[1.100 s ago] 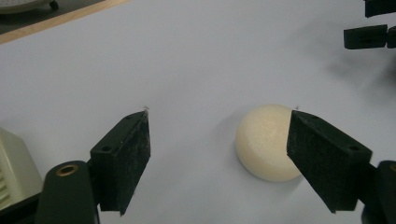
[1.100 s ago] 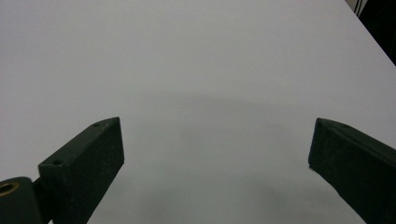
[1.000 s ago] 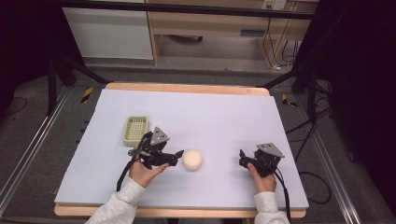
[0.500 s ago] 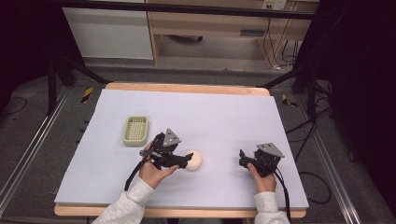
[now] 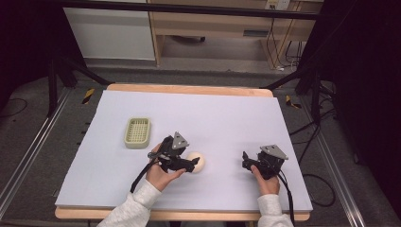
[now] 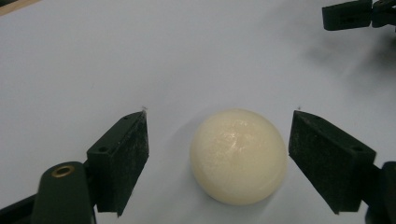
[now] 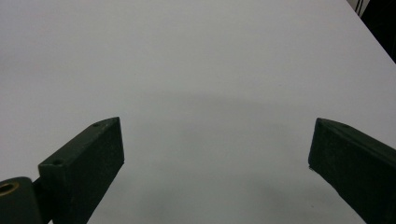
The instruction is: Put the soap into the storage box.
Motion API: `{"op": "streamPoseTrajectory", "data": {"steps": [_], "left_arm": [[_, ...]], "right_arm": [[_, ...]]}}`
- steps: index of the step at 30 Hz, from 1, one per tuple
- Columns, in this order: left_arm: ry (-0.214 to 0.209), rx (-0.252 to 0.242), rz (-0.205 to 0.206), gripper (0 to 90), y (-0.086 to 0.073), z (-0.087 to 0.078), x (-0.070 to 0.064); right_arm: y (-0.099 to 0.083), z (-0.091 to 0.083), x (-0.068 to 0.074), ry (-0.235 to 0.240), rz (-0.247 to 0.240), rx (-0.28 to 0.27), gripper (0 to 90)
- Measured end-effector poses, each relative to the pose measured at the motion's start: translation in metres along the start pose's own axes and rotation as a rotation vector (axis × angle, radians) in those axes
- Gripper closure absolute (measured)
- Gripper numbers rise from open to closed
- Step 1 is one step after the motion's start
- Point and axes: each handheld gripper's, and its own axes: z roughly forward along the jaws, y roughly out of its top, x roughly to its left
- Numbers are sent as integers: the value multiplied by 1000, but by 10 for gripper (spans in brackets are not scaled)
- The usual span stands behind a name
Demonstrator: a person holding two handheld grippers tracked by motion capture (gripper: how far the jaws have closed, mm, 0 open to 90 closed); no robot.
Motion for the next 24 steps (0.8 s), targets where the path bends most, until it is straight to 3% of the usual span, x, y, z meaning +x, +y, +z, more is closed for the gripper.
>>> {"op": "streamPoseTrajectory", "data": {"steps": [24], "left_arm": [[-17, 47, 14, 159, -3, 15, -8]], "right_arm": [[0, 0, 0, 1, 3, 0, 37]]}}
